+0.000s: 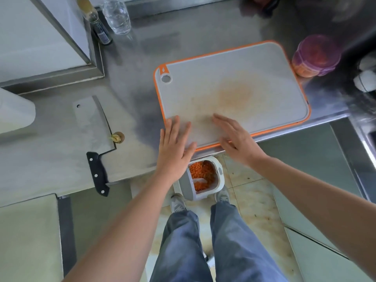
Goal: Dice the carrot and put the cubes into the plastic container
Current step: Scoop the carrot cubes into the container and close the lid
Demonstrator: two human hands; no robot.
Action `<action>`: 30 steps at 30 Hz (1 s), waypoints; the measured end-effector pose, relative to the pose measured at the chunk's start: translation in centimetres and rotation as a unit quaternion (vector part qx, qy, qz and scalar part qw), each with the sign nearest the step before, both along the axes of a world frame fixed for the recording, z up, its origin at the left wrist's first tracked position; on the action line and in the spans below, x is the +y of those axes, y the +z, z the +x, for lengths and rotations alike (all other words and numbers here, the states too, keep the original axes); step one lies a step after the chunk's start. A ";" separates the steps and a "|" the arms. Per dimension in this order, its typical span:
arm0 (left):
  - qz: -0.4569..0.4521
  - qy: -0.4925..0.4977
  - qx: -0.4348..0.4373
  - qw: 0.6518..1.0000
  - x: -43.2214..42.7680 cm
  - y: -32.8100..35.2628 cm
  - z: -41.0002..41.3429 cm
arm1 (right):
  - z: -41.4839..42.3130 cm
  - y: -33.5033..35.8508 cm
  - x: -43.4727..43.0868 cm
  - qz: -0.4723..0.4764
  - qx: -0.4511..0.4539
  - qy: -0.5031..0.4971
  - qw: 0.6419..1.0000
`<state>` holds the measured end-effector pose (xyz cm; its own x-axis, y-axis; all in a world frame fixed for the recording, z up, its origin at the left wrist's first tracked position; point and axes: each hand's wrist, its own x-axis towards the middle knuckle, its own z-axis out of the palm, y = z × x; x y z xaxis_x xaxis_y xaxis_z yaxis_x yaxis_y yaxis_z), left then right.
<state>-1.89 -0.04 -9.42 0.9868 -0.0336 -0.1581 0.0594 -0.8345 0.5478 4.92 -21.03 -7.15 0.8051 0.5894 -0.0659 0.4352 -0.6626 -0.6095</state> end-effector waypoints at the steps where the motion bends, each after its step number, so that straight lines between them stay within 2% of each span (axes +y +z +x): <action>1: 0.043 -0.026 -0.007 0.999 0.0 -0.2 -0.4 | 0.8 0.1 -0.5 -0.017 -0.016 -0.021 1.000; 3: 0.093 -0.042 -0.027 0.994 -0.2 -0.6 -0.8 | 2.3 0.0 -1.4 -0.103 -0.027 -0.046 0.993; 6: 0.145 -0.029 -0.041 0.988 -0.6 -1.0 -1.3 | 2.7 -1.0 -1.9 -0.255 -0.040 -0.019 0.966; 9: 0.170 -0.012 -0.045 0.984 -1.2 -1.0 -2.2 | 1.9 -1.6 -2.0 -0.291 -0.055 -0.005 0.955; 18: 0.175 -0.001 -0.030 0.984 -1.8 -0.5 -5.7 | -1.8 -1.6 -2.5 -0.267 -0.045 0.006 0.963; 20: 0.127 0.020 -0.034 0.991 -2.1 0.2 -5.7 | -1.5 -0.8 -2.7 -0.222 -0.018 0.002 0.975; 22: 0.060 0.056 -0.096 0.992 -2.9 1.4 -5.8 | -0.9 0.1 -3.1 -0.133 0.004 -0.030 0.991; 23: -0.005 0.101 -0.124 0.987 -3.6 2.2 -5.9 | -0.4 0.5 -3.2 -0.085 0.013 -0.037 0.996; 24: -0.100 0.156 -0.116 0.976 -4.5 2.7 -6.2 | 0.0 0.8 -3.2 -0.047 0.022 -0.033 0.998; 25: -0.209 0.216 -0.057 0.952 -5.5 3.0 -6.5 | 0.5 0.9 -3.1 -0.024 0.028 -0.016 0.999; 26: -0.316 0.272 0.036 0.908 -6.5 3.4 -6.6 | 0.9 0.9 -2.9 -0.017 0.033 0.006 0.999; 28: -0.479 0.348 0.220 0.775 -7.8 2.8 -6.8 | 1.5 0.7 -2.5 -0.029 0.039 0.059 0.997; 30: -0.599 0.391 0.311 0.626 -8.2 1.5 -6.8 | 1.3 0.4 -2.3 -0.041 0.038 0.118 0.991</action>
<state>-8.64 -8.19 -7.92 0.5353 -0.0405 -0.8437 0.7058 0.5701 0.4204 6.27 -23.35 -6.79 0.6363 0.7509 -0.1767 0.5383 -0.5963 -0.5955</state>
